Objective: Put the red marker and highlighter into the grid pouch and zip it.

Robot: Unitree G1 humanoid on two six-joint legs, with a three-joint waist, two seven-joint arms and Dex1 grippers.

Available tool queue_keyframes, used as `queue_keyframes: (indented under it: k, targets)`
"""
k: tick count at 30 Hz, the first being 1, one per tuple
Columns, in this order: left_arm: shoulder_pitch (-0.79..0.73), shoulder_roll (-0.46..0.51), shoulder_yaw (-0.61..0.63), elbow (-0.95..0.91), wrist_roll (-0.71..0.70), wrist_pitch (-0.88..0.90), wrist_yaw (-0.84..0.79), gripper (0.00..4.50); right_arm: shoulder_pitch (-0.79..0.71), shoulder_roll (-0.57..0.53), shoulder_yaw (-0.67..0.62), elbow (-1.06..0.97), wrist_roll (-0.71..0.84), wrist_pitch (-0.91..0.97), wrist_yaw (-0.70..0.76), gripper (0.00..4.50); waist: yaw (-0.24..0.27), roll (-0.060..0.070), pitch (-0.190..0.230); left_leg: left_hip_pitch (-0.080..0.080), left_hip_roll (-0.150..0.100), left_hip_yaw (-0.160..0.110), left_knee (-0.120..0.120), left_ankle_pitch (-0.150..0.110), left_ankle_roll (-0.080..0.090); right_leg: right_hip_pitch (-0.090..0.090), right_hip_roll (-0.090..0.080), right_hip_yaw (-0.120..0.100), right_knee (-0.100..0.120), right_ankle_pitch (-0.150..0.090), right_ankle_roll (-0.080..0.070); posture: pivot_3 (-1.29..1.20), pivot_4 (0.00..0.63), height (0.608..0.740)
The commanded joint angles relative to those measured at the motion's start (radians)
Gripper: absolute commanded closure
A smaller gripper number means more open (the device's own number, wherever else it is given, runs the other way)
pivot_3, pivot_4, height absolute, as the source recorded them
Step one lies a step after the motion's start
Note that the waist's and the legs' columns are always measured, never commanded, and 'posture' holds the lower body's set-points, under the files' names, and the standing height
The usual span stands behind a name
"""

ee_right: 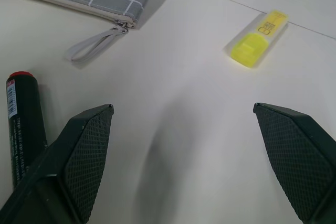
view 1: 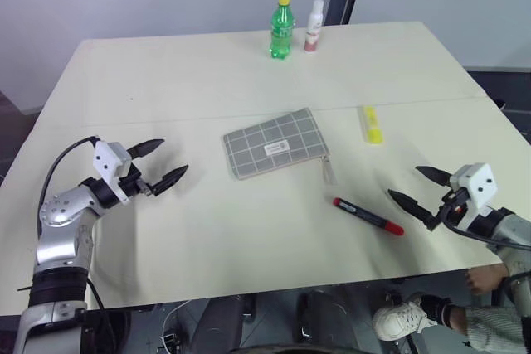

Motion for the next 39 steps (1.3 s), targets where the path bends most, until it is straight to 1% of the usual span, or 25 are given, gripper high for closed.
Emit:
queue_keyframes:
  k: [1,5,6,8,9,10,13,14,15,16,18,20,22,24,27,31,34,37,39]
  targets:
    - [0.002,0.002,-0.002,-0.018,0.006,-0.026,0.002,0.00,-0.010,-0.004,-0.014,-0.029,0.007,-0.009,-0.005,0.07,0.000,0.000,0.000,0.000,0.000,0.000,0.000,0.000,0.000,0.000,0.000,0.000,0.000,0.000,0.000,0.00,0.150,0.740]
    - [-0.010,-0.002,-0.010,-0.010,0.023,-0.058,0.012,0.00,-0.021,-0.001,-0.005,-0.045,0.013,0.004,-0.013,0.07,0.000,0.000,0.000,0.000,0.000,0.000,0.000,0.000,0.000,0.000,0.000,0.000,0.000,0.000,0.000,0.00,0.150,0.740]
    - [-0.020,-0.004,-0.013,0.004,0.046,-0.094,0.024,0.00,-0.034,0.002,0.000,-0.054,0.024,0.018,-0.017,0.07,0.000,0.000,0.000,0.000,0.000,0.000,0.000,0.000,0.000,0.000,0.000,0.000,0.000,0.000,0.000,0.00,0.150,0.740]
    - [-0.057,-0.006,-0.021,0.050,0.098,-0.183,0.059,0.00,-0.090,0.027,0.031,-0.083,0.037,0.056,-0.056,0.57,0.000,0.000,0.000,0.000,0.000,0.000,0.000,0.000,0.000,0.000,0.000,0.000,0.000,0.000,0.000,0.00,0.150,0.740]
    - [-0.077,-0.006,-0.029,0.074,0.122,-0.225,0.069,0.00,-0.133,0.051,0.066,-0.105,0.034,0.068,-0.077,0.88,-0.002,0.000,0.000,0.000,0.000,0.000,0.000,0.000,0.000,0.000,0.000,0.000,0.000,0.000,0.000,0.00,0.150,0.740]
    - [-0.091,-0.007,-0.035,0.093,0.136,-0.254,0.074,0.00,-0.161,0.068,0.091,-0.119,0.030,0.075,-0.091,1.35,-0.002,0.000,0.000,0.001,0.000,0.000,0.000,0.000,0.000,0.000,-0.001,-0.001,0.001,0.001,-0.001,0.00,0.150,0.740]
    - [-0.142,-0.007,-0.082,0.180,0.225,-0.397,0.091,0.00,-0.321,0.180,0.234,-0.113,-0.034,0.093,-0.169,3.00,-0.009,-0.001,0.000,0.002,0.000,0.001,-0.001,0.000,0.000,-0.001,-0.003,-0.003,0.000,0.002,0.000,0.00,0.150,0.740]
    - [-0.158,-0.008,-0.098,0.213,0.252,-0.442,0.098,0.00,-0.366,0.213,0.278,-0.093,-0.064,0.092,-0.191,3.49,-0.011,-0.001,0.000,0.002,0.000,0.001,-0.002,0.000,0.000,-0.001,-0.003,-0.003,0.000,0.002,0.000,0.00,0.150,0.740]
    - [-0.171,-0.009,-0.109,0.241,0.267,-0.475,0.103,0.00,-0.392,0.231,0.302,-0.077,-0.085,0.090,-0.202,4.08,-0.014,-0.001,0.000,0.002,0.000,0.002,-0.002,0.000,0.000,-0.002,-0.003,-0.003,0.000,0.003,0.001,0.00,0.150,0.740]
    - [-0.190,-0.007,-0.128,0.279,0.303,-0.542,0.116,0.00,-0.440,0.261,0.341,-0.026,-0.129,0.068,-0.226,4.44,-0.014,-0.001,0.000,0.002,0.000,0.002,-0.002,0.000,0.000,-0.002,-0.003,-0.003,0.000,0.003,0.002,0.00,0.150,0.740]
    - [-0.232,0.004,-0.170,0.356,0.384,-0.677,0.148,0.00,-0.537,0.307,0.419,0.090,-0.222,0.025,-0.266,4.44,-0.016,-0.002,-0.001,0.001,-0.001,0.002,-0.002,0.000,0.000,-0.003,-0.003,-0.004,0.000,0.007,0.008,0.00,0.150,0.740]
    - [-0.271,0.006,-0.202,0.431,0.431,-0.763,0.171,0.00,-0.618,0.349,0.453,0.201,-0.275,0.005,-0.313,4.44,-0.018,-0.002,-0.001,0.001,-0.002,0.002,-0.002,0.000,0.000,-0.003,-0.004,-0.005,0.001,0.010,0.011,0.00,0.150,0.740]
    - [-0.310,0.015,-0.241,0.505,0.498,-0.860,0.206,0.00,-0.679,0.350,0.501,0.315,-0.350,-0.041,-0.325,4.44,-0.020,-0.002,-0.001,0.000,-0.002,0.002,-0.002,0.001,0.000,-0.003,-0.003,-0.006,0.001,0.011,0.012,0.00,0.150,0.740]
    - [-0.342,0.024,-0.278,0.567,0.563,-0.933,0.248,0.00,-0.727,0.329,0.555,0.429,-0.441,-0.106,-0.341,4.44,-0.023,-0.002,-0.001,0.001,-0.003,0.003,-0.002,0.001,-0.001,-0.003,-0.003,-0.006,0.001,0.012,0.014,0.00,0.150,0.740]
    - [-0.374,0.036,-0.321,0.640,0.628,-1.003,0.298,0.00,-0.764,0.323,0.591,0.541,-0.493,-0.149,-0.333,4.44,-0.026,-0.002,-0.001,0.001,-0.003,0.005,-0.003,0.001,-0.001,-0.004,-0.002,-0.005,0.001,0.014,0.016,0.00,0.150,0.740]
    - [-0.405,0.052,-0.368,0.706,0.708,-1.066,0.382,0.00,-0.779,0.309,0.629,0.611,-0.550,-0.199,-0.318,4.44,-0.029,-0.002,-0.001,0.001,-0.002,0.006,-0.004,0.001,-0.001,-0.005,-0.002,-0.005,0.004,0.015,0.018,0.00,0.150,0.740]
    - [-0.448,0.035,-0.396,0.740,0.775,-1.068,0.480,0.00,-0.762,0.321,0.615,0.593,-0.539,-0.203,-0.312,4.44,-0.027,-0.002,-0.001,0.005,-0.002,0.006,-0.004,0.002,-0.002,-0.003,-0.001,-0.006,0.005,0.015,0.018,0.00,0.150,0.740]
    - [-0.490,0.005,-0.418,0.771,0.797,-1.058,0.541,0.00,-0.749,0.321,0.607,0.571,-0.533,-0.196,-0.303,4.44,-0.025,-0.002,-0.001,0.006,-0.002,0.006,-0.004,0.002,-0.002,-0.001,-0.002,-0.005,0.005,0.015,0.018,0.00,0.150,0.740]
    - [-0.504,-0.010,-0.438,0.789,0.799,-1.069,0.548,0.00,-0.743,0.319,0.605,0.562,-0.533,-0.192,-0.297,4.44,-0.026,-0.002,-0.001,0.006,-0.002,0.006,-0.004,0.002,-0.002,-0.001,-0.002,-0.005,0.005,0.015,0.018,0.00,0.150,0.740]
